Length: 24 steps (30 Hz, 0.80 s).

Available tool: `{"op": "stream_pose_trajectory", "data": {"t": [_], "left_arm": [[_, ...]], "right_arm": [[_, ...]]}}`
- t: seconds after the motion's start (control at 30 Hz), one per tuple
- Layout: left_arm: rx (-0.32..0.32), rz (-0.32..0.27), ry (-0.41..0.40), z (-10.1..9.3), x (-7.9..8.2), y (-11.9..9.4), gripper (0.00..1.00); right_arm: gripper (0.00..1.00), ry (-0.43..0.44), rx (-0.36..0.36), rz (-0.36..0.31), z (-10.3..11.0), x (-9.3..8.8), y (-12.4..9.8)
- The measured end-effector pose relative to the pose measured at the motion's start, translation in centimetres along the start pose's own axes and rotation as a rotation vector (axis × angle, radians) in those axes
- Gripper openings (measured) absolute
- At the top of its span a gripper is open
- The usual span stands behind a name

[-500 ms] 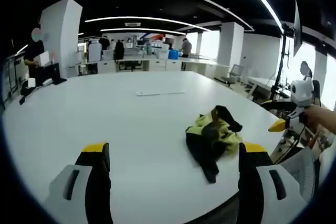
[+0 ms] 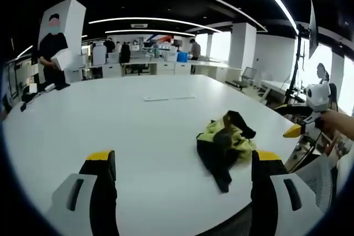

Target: Fold the garment on the visible template until the final outline fits inside the template.

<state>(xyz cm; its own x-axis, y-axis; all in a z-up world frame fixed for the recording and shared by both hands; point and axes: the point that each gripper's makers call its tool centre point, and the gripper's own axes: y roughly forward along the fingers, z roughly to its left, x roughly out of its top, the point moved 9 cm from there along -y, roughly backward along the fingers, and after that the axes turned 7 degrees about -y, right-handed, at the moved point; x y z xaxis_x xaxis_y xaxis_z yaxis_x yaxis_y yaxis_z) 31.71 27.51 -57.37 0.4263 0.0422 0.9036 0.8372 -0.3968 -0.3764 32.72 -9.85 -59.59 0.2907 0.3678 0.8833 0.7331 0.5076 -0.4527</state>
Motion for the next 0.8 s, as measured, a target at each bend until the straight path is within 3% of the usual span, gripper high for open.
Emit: {"op": "stream_pose_trajectory", "data": {"t": [0.43, 0.6, 0.73, 0.8], "left_arm": [[-0.027, -0.015, -0.001, -0.2, 0.2, 0.1, 0.99], [-0.086, -0.016, 0.016, -0.9, 0.0, 0.9, 0.97], [-0.124, -0.006, 0.028, -1.3, -0.2, 2.0, 0.94], [-0.140, -0.003, 0.041, -1.6, -0.3, 2.6, 0.93]], "right_arm": [[0.99, 0.025, -0.010, -0.013, -0.2, -0.4, -0.1], [0.99, 0.036, -0.011, -0.033, -0.4, -0.4, 0.4], [0.89, 0.033, 0.007, -0.017, -0.6, -0.5, 1.3], [0.91, 0.044, 0.012, -0.027, -0.7, -0.5, 1.7]]}}
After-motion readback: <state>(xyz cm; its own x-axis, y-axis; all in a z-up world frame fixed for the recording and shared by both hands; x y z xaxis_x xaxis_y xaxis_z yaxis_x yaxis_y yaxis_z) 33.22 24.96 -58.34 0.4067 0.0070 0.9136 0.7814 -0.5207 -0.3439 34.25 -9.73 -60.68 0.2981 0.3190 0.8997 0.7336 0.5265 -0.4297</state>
